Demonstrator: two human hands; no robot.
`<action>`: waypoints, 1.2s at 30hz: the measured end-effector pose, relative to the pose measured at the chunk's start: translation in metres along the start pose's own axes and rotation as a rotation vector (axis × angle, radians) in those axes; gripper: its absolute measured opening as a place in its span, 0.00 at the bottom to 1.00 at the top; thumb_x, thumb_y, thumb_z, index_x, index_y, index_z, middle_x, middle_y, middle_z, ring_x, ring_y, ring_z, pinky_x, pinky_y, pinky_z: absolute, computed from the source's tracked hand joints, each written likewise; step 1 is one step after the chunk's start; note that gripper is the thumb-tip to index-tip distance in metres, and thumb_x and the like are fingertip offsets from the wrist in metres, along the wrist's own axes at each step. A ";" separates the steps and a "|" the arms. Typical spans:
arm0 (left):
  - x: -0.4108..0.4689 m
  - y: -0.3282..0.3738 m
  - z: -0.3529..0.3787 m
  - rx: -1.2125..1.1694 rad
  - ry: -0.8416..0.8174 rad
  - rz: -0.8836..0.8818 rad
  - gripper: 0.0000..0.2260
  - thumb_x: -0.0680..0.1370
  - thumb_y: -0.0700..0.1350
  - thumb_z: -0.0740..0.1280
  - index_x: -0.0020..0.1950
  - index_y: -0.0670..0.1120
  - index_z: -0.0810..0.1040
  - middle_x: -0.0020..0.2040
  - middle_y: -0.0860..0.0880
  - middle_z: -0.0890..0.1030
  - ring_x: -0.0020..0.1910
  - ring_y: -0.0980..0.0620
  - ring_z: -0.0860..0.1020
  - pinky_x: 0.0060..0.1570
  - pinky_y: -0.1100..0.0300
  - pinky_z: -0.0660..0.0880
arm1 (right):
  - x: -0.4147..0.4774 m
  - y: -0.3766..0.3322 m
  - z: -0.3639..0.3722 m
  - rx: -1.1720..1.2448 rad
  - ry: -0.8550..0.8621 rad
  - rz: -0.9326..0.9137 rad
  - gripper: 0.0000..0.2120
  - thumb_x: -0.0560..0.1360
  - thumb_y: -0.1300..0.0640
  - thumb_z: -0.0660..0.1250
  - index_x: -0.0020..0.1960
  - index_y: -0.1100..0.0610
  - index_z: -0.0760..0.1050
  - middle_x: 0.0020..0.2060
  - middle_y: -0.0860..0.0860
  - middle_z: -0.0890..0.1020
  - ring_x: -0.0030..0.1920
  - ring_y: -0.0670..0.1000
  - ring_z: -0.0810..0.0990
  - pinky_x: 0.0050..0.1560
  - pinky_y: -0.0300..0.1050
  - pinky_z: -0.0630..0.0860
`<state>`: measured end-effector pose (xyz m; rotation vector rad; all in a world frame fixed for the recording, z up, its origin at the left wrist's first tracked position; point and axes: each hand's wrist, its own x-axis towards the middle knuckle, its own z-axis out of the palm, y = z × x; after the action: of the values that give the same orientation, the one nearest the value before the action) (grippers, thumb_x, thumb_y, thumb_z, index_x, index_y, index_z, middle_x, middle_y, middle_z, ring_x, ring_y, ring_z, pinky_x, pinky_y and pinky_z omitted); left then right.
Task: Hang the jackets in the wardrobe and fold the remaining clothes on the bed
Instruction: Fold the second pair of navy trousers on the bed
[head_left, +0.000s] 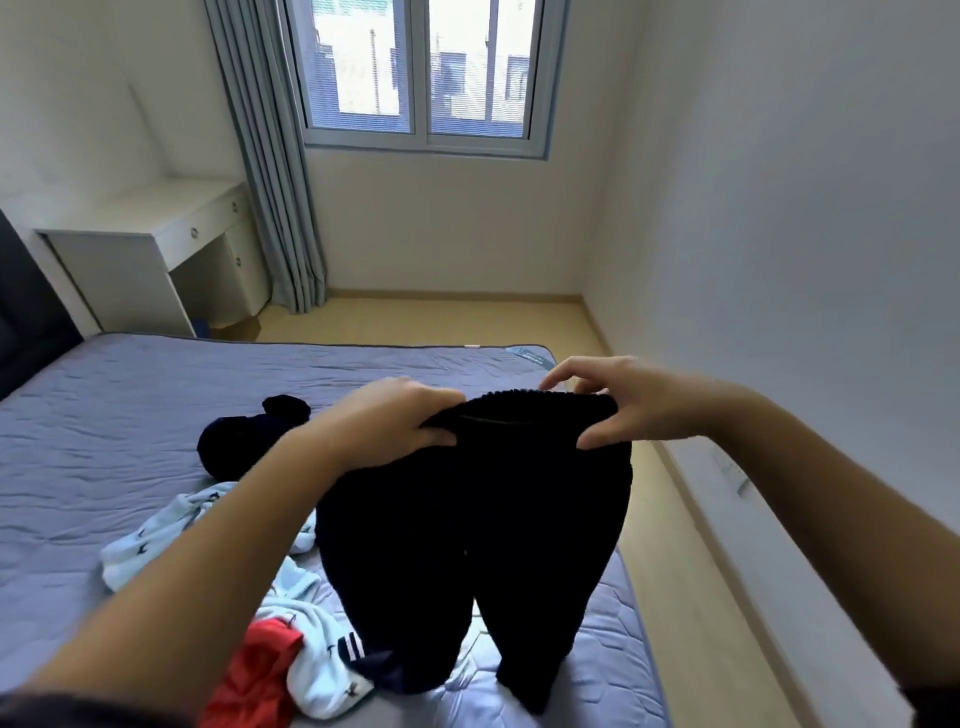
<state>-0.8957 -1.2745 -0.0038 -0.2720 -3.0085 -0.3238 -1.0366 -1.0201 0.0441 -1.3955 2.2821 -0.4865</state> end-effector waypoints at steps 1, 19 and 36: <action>0.005 0.002 -0.003 0.070 -0.011 0.015 0.07 0.78 0.55 0.65 0.49 0.53 0.71 0.41 0.53 0.77 0.42 0.51 0.74 0.40 0.54 0.71 | 0.003 -0.002 -0.001 -0.129 -0.030 0.009 0.30 0.69 0.54 0.72 0.66 0.39 0.65 0.45 0.45 0.78 0.40 0.41 0.77 0.42 0.32 0.74; 0.014 0.006 -0.046 0.479 -0.160 0.201 0.15 0.74 0.65 0.62 0.49 0.55 0.72 0.37 0.54 0.76 0.43 0.50 0.77 0.32 0.59 0.62 | 0.019 -0.033 0.009 -0.625 -0.102 -0.137 0.06 0.71 0.60 0.62 0.41 0.52 0.66 0.32 0.43 0.69 0.34 0.43 0.68 0.35 0.42 0.65; -0.024 0.035 -0.022 0.271 0.348 0.414 0.08 0.72 0.34 0.62 0.37 0.46 0.73 0.50 0.49 0.72 0.51 0.48 0.73 0.42 0.62 0.67 | 0.020 0.009 0.022 -0.135 0.123 -0.349 0.07 0.71 0.53 0.73 0.49 0.49 0.78 0.72 0.41 0.63 0.73 0.42 0.60 0.71 0.44 0.62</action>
<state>-0.8640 -1.2499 0.0216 -0.7122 -2.5314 0.0695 -1.0402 -1.0362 0.0178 -1.8946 2.2050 -0.5456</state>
